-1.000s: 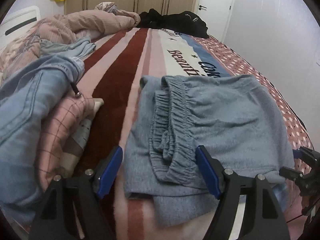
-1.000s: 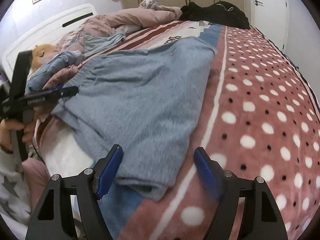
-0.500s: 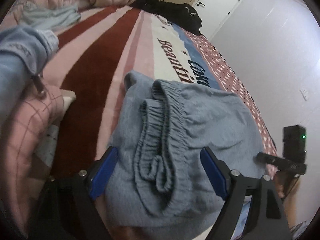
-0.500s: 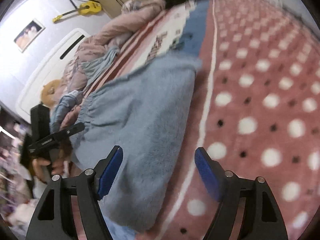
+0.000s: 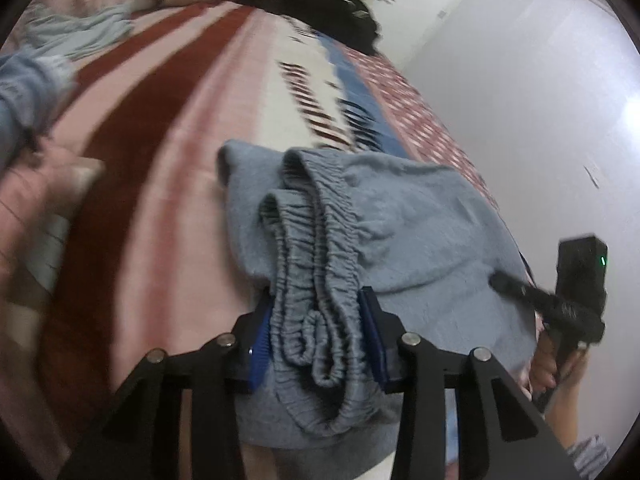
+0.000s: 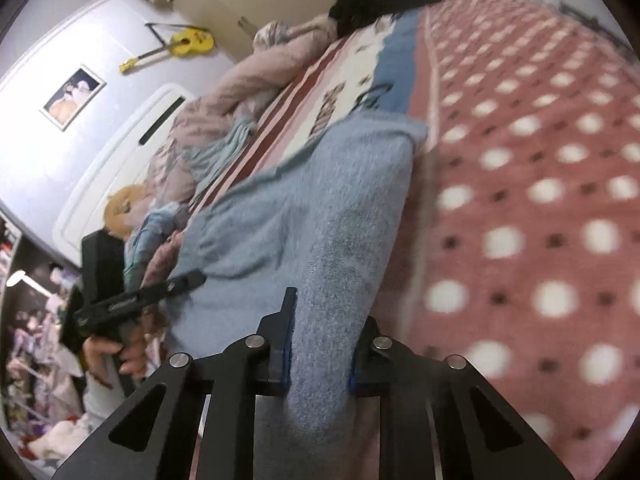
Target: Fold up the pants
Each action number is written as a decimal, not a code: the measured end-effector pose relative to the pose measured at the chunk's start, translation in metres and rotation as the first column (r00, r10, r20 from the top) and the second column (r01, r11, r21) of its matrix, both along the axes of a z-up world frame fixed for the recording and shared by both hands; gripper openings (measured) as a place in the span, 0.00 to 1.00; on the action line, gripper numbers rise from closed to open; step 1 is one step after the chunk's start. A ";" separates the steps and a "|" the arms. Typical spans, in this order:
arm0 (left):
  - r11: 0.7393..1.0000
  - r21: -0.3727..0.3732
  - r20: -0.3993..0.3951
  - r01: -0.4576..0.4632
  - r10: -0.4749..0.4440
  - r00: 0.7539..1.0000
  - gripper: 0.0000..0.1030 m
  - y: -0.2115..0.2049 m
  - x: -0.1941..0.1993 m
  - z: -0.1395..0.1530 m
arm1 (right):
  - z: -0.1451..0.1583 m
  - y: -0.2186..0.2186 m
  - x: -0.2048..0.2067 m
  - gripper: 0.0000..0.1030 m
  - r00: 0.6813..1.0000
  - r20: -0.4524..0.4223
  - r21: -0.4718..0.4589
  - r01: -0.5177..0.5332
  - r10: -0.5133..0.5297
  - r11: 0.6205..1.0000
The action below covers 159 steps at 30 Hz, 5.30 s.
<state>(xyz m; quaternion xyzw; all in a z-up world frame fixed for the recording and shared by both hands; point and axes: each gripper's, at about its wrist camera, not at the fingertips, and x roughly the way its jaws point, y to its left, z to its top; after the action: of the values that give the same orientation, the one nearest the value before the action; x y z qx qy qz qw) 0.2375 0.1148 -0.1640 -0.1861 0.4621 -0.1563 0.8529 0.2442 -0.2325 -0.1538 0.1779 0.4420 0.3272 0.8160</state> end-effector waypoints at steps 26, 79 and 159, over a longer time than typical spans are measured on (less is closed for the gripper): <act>0.973 -0.206 -0.104 0.109 -0.132 0.986 0.49 -0.050 0.006 -0.027 | -0.016 -0.088 -0.030 0.24 0.993 -0.118 0.016 -0.006 0.008 1.000; 0.936 0.095 0.004 -0.339 0.340 0.940 0.35 0.361 -0.054 0.086 | 0.072 0.393 -0.016 0.13 0.939 0.020 0.028 -0.343 0.342 0.939; 0.872 0.269 0.685 -0.408 0.124 0.717 0.99 -0.089 -0.211 0.164 | 0.144 0.022 -0.258 0.99 0.695 0.714 -0.208 0.333 -0.090 0.919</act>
<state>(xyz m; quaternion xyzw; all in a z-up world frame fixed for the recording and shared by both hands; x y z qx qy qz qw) 0.0268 0.0259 0.0004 -0.0071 0.1273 0.0147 0.9917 -0.0137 -0.2104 -0.0097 -0.0422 0.1287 0.1953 0.9713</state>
